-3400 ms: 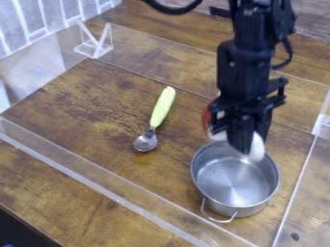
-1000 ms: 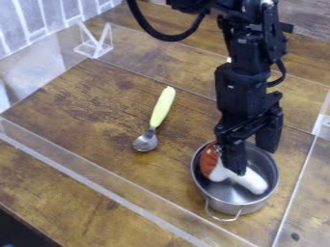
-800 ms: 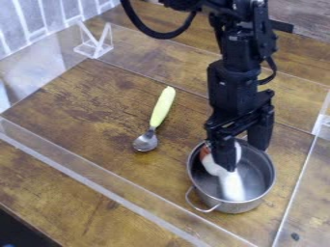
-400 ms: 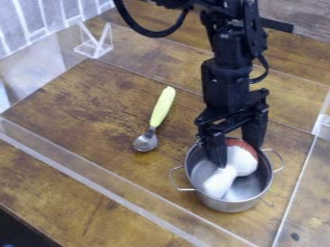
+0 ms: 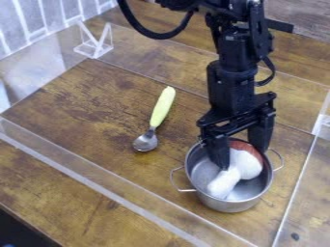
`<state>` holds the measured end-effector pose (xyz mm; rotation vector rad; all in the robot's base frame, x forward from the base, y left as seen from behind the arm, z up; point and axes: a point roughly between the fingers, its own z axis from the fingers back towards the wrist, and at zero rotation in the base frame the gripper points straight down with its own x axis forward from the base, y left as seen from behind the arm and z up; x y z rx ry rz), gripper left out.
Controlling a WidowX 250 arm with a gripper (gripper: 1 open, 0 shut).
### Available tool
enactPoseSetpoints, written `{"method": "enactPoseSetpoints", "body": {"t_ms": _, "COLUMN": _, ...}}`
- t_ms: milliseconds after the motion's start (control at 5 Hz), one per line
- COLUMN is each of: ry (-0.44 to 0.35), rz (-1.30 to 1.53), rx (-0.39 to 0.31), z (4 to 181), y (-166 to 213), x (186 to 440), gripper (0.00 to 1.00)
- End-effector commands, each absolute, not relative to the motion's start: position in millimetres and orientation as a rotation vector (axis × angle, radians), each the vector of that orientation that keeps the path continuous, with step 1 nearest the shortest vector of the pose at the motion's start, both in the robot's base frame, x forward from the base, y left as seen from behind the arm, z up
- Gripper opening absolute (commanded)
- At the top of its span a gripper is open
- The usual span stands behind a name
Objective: Put the mushroom in the silver pot
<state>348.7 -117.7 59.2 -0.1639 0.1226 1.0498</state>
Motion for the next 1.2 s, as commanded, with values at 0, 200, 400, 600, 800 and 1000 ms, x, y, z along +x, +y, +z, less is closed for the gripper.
{"method": "enactPoseSetpoints", "body": {"t_ms": 0, "ry": 0.097, "rz": 1.038, "rx": -0.193, "z": 74.8, "y": -113.3, "x": 354.8, "gripper": 1.00}}
{"method": "enactPoseSetpoints", "body": {"t_ms": 200, "ry": 0.101, "rz": 1.025, "rx": -0.192, "z": 75.5, "y": -111.2, "x": 357.9, "gripper": 1.00}}
{"method": "enactPoseSetpoints", "body": {"t_ms": 400, "ry": 0.102, "rz": 1.057, "rx": -0.196, "z": 78.9, "y": -107.3, "x": 354.9, "gripper": 1.00}}
{"method": "enactPoseSetpoints", "body": {"t_ms": 600, "ry": 0.103, "rz": 1.083, "rx": -0.195, "z": 79.9, "y": -104.4, "x": 351.5, "gripper": 1.00}}
{"method": "enactPoseSetpoints", "body": {"t_ms": 800, "ry": 0.108, "rz": 1.062, "rx": -0.193, "z": 82.2, "y": -96.1, "x": 355.4, "gripper": 0.00}}
{"method": "enactPoseSetpoints", "body": {"t_ms": 1000, "ry": 0.114, "rz": 1.039, "rx": -0.198, "z": 90.4, "y": -88.3, "x": 359.9, "gripper": 0.00}}
